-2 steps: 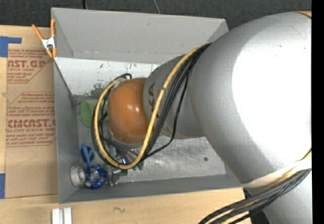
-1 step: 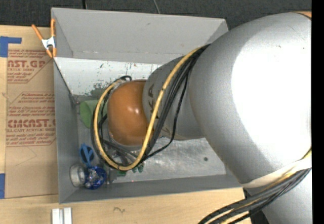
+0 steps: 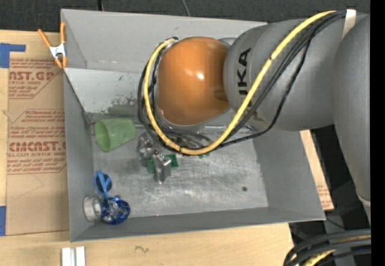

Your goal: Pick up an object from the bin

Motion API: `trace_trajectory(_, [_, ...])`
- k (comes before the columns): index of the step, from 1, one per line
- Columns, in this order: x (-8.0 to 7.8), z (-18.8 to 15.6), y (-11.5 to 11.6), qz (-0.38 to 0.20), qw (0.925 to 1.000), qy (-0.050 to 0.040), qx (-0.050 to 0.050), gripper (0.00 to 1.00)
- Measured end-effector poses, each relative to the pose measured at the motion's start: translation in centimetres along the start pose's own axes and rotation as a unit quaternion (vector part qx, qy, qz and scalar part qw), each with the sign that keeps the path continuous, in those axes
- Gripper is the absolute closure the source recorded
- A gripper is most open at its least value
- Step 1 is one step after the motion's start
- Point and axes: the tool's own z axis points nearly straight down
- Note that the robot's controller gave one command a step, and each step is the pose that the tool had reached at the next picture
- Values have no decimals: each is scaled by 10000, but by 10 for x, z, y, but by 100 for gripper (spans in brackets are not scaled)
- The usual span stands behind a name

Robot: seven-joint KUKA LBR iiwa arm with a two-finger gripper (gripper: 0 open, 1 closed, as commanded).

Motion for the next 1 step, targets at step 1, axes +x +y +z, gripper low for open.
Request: trace_trajectory(1, [4, -120, -93, -1606, 9870, -4, 9, 100])
